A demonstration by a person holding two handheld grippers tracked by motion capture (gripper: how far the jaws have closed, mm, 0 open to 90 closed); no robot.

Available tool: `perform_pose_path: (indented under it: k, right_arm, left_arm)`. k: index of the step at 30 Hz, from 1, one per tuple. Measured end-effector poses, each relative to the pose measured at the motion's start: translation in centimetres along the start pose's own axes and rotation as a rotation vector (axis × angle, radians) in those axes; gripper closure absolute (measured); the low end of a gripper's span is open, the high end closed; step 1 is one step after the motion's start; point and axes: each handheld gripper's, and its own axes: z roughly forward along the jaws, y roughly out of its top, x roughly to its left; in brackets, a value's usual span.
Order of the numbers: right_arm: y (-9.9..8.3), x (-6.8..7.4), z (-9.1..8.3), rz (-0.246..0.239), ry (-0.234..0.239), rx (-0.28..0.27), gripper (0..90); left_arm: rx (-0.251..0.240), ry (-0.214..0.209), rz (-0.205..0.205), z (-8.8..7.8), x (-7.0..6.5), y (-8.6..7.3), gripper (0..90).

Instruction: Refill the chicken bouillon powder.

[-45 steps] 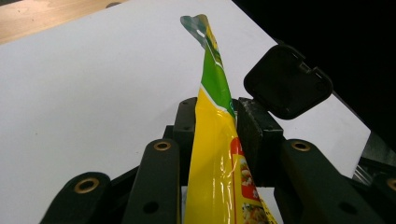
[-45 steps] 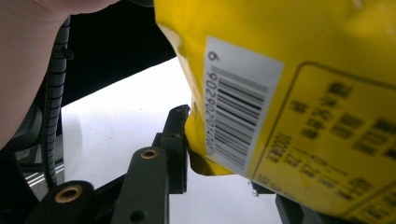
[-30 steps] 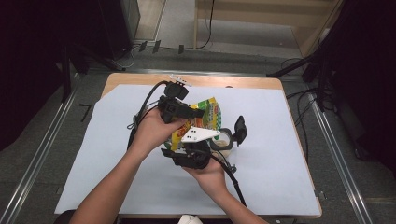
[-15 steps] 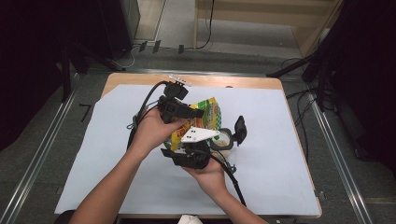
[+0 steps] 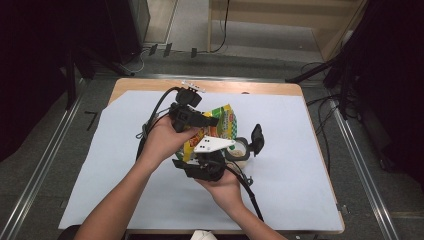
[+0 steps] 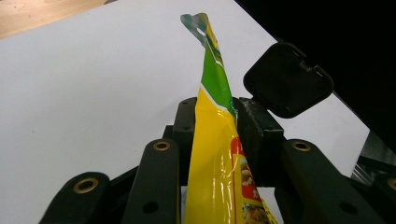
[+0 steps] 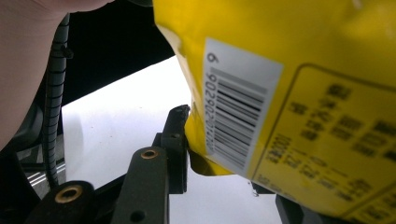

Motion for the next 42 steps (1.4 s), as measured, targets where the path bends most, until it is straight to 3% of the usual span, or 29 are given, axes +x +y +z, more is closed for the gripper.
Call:
perform_pose_path:
  k: [9,16,42]
  right_arm:
    - [0.01,0.13,-0.11,0.008,0.004,-0.003,66.6]
    - [0.14,0.25,-0.18,0.009,0.006,-0.002,66.6]
    - [-0.15,0.04,-0.21,0.019,0.004,0.007,66.5]
  left_arm:
    - [0.005,0.007,0.011,-0.08,-0.47,0.04,70.2]
    - [0.007,-0.013,-0.008,-0.05,-0.16,0.11,70.0]
    - [0.020,-0.014,-0.009,0.50,-0.09,0.12,69.8]
